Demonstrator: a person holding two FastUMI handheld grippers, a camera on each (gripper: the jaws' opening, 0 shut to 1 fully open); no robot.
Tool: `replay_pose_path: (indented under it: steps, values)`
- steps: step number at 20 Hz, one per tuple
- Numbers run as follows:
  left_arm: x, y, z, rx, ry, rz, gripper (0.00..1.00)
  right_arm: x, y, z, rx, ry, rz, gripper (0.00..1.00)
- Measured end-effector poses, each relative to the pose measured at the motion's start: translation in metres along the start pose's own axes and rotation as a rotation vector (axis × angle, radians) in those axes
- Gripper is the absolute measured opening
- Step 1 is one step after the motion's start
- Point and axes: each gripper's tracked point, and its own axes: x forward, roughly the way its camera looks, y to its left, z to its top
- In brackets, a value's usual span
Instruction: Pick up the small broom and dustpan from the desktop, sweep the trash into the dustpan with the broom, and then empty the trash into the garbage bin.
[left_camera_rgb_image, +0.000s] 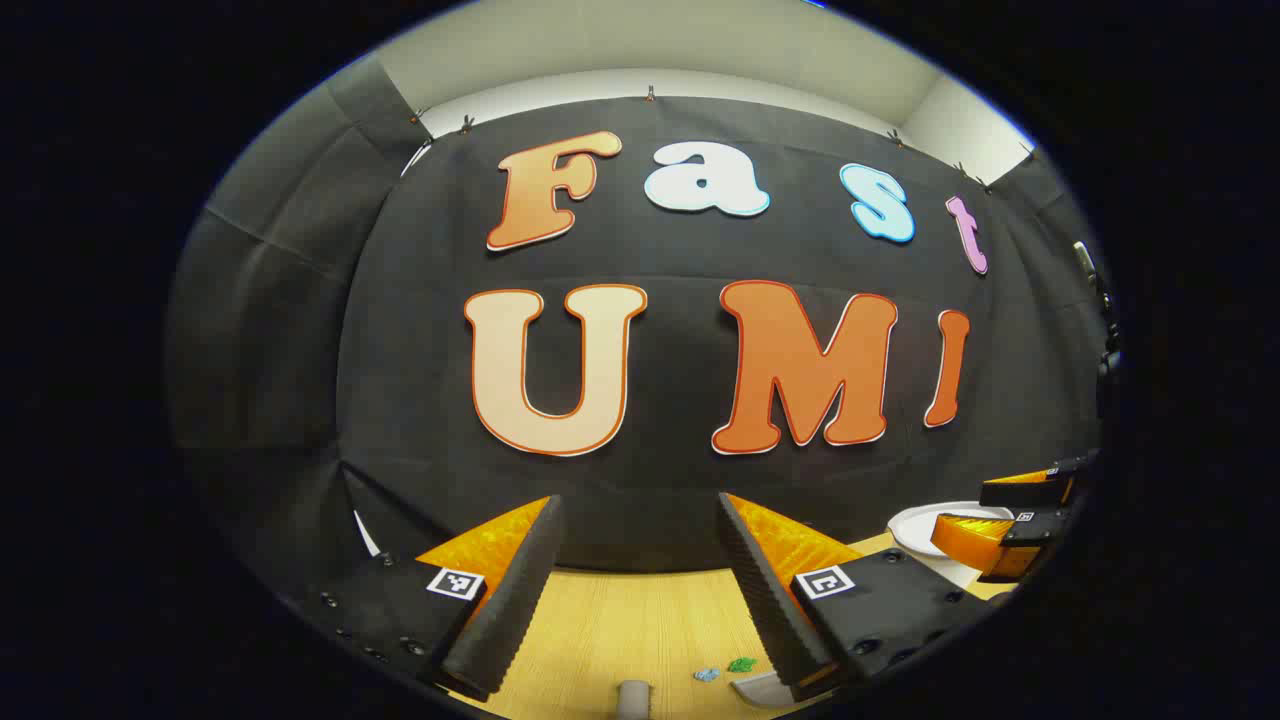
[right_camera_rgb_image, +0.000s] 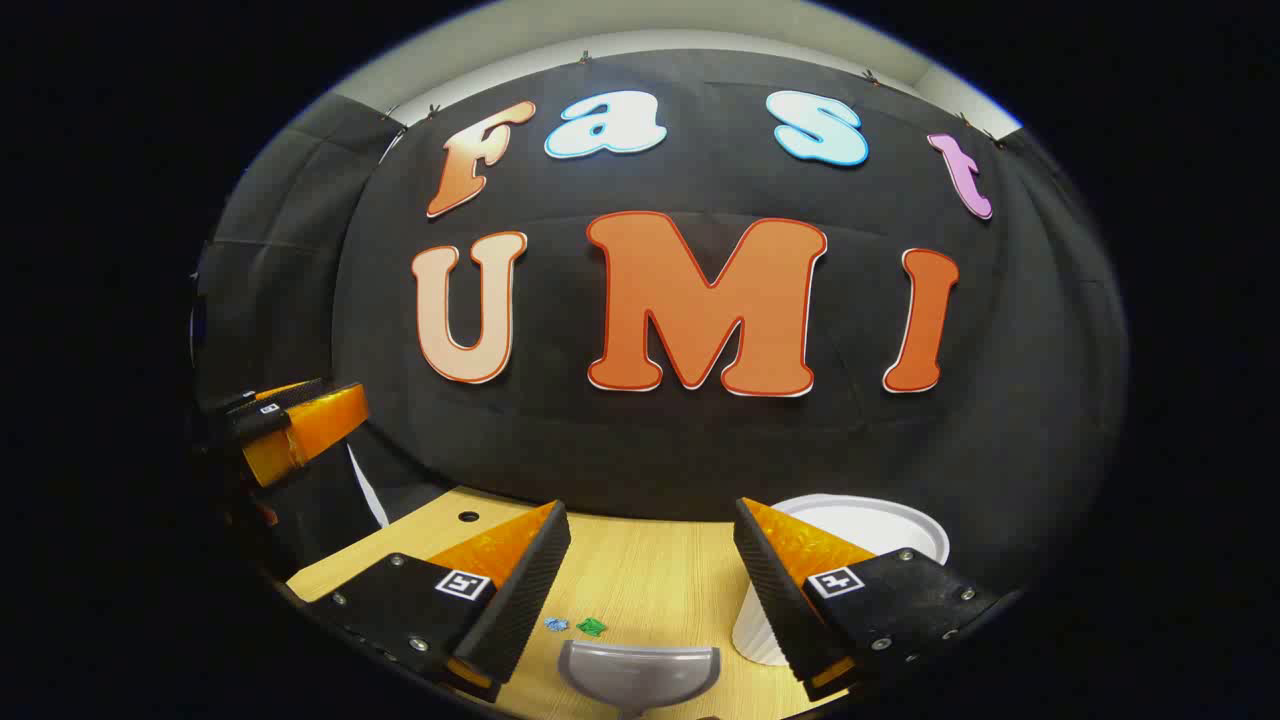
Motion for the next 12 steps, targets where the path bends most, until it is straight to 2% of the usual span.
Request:
replay_pose_path:
  steps: [12]
  values:
    - [-0.006,-0.012,-0.004,-0.025,0.024,0.015,0.97,-0.01,-0.007,-0.004,0.0,0.009,0.032,0.99]
